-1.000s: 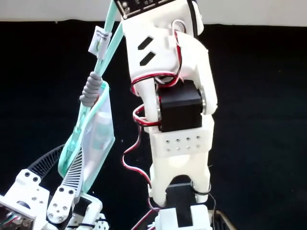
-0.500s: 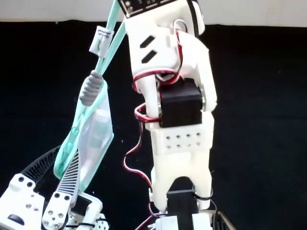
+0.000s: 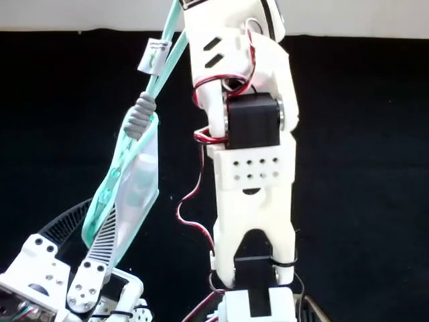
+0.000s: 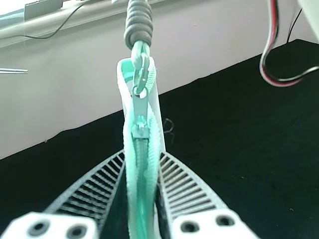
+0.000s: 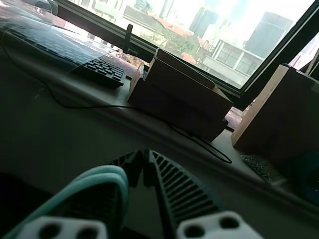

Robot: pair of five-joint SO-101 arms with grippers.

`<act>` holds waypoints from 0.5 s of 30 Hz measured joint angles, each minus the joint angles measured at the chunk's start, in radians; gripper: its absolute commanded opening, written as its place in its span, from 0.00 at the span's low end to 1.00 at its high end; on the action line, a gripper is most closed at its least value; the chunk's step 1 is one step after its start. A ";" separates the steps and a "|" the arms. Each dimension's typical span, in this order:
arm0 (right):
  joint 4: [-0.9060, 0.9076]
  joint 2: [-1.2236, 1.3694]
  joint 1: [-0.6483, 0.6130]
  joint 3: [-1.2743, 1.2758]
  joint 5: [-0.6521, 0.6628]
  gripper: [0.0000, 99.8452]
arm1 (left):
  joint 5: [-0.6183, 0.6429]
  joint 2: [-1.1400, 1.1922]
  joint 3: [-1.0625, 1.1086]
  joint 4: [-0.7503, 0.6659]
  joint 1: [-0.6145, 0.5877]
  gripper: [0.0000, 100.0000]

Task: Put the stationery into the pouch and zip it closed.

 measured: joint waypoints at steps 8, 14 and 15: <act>0.269 -0.011 -0.155 -0.161 -0.002 0.01 | 0.002 -0.008 -0.002 0.005 0.000 0.01; 0.535 -0.044 -0.385 -0.325 -0.002 0.01 | 0.000 -0.020 -0.002 0.015 0.000 0.01; 0.572 -0.052 -0.419 -0.351 -0.002 0.01 | 0.000 -0.023 -0.002 0.015 0.000 0.01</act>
